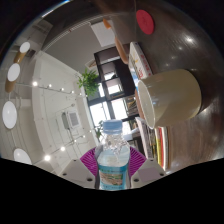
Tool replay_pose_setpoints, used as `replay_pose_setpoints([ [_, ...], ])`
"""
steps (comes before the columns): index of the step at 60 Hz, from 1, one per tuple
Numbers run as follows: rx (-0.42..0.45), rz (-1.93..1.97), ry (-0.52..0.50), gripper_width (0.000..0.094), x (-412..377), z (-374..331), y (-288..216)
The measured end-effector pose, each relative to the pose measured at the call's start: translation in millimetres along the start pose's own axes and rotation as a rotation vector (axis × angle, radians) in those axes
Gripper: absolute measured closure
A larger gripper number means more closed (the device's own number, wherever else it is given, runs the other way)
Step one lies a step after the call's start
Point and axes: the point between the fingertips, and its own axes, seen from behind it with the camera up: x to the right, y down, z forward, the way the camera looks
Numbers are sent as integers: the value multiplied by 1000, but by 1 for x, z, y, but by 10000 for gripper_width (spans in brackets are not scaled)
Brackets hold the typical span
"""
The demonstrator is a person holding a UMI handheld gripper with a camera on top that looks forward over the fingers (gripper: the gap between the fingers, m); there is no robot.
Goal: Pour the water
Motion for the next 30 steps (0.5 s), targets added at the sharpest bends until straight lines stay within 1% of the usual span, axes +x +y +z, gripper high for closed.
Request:
replay_pose_setpoints([
  [13, 127, 357, -65, 583, -11, -6, -35],
  [15, 133, 394, -71, 577, -11, -8, -37],
  [20, 159, 451, -47, 574, 1, -24, -41],
  [21, 163, 449, -41, 577, -4, -13, -47],
  [27, 170, 512, -47, 582, -3, -26, -42],
  [28, 169, 513, -44, 585, 0, -14, -45],
  [30, 166, 506, -35, 575, 2, -13, -43],
])
